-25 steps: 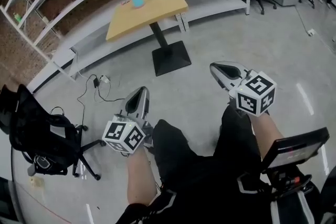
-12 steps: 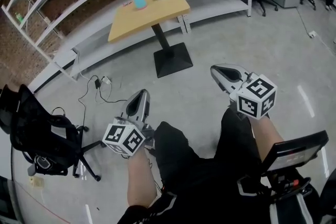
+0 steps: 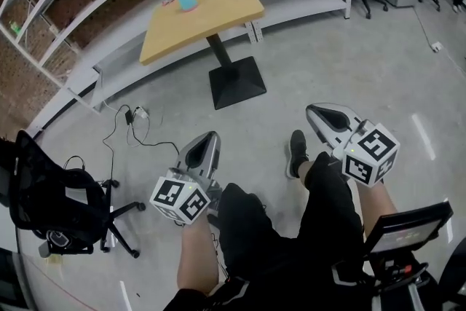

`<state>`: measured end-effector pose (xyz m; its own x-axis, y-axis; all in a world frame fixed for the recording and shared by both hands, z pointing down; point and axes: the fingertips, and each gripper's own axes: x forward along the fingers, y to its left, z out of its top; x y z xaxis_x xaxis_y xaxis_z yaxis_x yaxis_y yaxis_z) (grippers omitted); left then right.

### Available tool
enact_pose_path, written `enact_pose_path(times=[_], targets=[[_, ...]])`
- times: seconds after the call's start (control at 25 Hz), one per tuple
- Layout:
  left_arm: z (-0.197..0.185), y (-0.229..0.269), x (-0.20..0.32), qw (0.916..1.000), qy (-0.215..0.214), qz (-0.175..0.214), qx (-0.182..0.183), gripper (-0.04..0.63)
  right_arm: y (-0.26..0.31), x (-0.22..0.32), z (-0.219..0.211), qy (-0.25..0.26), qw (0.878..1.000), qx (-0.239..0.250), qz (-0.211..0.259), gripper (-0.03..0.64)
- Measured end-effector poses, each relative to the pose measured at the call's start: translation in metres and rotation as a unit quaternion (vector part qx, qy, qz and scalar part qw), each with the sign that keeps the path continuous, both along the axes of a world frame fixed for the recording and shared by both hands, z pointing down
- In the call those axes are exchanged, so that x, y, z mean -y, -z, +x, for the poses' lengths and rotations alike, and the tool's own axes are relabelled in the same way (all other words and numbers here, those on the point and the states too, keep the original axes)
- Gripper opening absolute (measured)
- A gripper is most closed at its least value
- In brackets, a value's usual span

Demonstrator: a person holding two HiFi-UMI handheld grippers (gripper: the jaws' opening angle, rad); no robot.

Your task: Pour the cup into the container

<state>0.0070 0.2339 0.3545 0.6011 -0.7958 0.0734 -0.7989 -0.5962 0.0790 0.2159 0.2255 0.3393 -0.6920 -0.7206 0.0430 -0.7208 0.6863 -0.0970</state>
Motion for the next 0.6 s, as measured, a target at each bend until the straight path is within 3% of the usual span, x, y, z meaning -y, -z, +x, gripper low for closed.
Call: enact_pose_path(times=[0.16, 0.6], targets=[[0.012, -0.007, 0.033, 0.9998, -0.010, -0.014, 0.008, -0.008, 0.003, 0.027, 0.008, 0.000, 1.000, -0.005, 0.009, 0.000], [0.014, 0.025, 0.080, 0.9998, -0.009, 0.011, 0.014, -0.008, 0.016, 0.067, -0.002, 0.027, 0.999, -0.001, 0.022, 0.000]])
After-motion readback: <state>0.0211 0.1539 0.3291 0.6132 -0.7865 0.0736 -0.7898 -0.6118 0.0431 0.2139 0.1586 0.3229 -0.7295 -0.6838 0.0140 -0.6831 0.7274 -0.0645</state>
